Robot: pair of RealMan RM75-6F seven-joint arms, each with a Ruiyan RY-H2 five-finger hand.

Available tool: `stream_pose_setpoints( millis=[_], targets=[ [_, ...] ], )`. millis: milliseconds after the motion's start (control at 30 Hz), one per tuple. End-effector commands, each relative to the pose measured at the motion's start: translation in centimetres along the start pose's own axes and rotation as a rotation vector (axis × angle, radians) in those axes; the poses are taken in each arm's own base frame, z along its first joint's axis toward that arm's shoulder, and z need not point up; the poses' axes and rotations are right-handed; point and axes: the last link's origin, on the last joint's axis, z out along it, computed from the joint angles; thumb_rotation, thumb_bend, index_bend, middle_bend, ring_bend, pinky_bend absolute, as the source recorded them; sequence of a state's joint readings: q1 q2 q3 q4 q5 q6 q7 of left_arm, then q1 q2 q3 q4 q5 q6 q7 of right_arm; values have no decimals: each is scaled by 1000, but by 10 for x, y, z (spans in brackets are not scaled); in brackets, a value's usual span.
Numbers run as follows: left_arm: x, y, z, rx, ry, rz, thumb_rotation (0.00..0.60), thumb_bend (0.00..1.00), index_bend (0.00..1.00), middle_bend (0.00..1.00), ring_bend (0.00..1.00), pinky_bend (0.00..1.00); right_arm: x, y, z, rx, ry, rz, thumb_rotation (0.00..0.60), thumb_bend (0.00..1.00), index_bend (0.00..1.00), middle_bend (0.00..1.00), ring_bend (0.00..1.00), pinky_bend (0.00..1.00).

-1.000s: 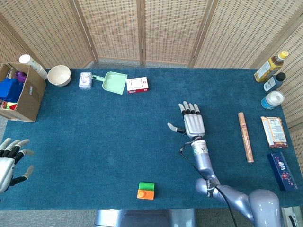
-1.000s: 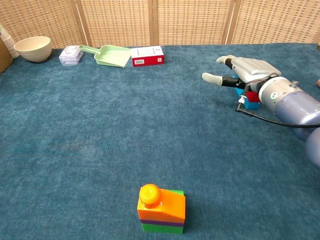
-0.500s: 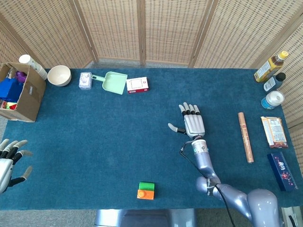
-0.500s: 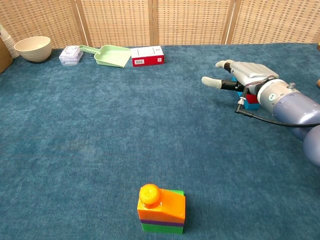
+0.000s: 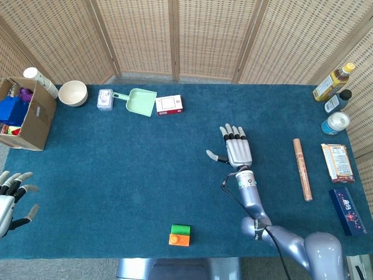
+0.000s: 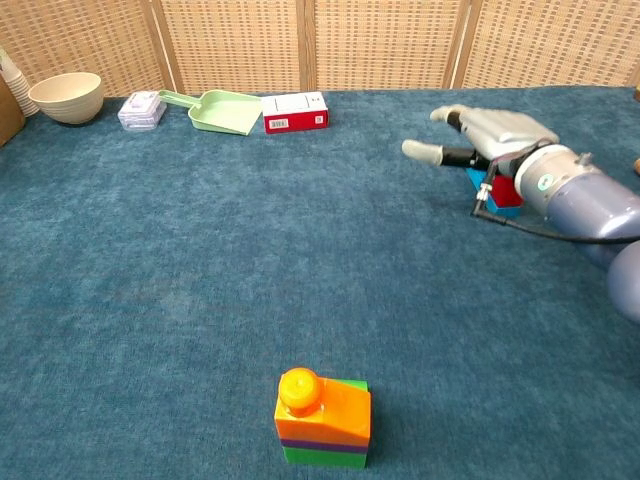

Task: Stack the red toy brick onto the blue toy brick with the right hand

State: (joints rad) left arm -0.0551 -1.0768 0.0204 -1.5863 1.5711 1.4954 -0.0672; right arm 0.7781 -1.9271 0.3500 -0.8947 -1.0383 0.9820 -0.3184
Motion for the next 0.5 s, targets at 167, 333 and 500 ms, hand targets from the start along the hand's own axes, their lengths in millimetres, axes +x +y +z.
stream_pose_setpoints(
  millis=[167,333,500],
  targets=[
    [-1,4,0,-14,3,-7,566,414,374,186,155,0,52,14,-6,4,131,22,0,50,0,0,0,0],
    [-2,2,-3,-5,-2,-12,572,414,375,186,156,0,88,39,-20,-16,183,38,31,73,0,0,0,0],
    [-3,2,-5,4,-4,-13,569,414,374,187,155,0,109,71,-46,-25,208,-44,230,156,0,7,0,0]
  ],
)
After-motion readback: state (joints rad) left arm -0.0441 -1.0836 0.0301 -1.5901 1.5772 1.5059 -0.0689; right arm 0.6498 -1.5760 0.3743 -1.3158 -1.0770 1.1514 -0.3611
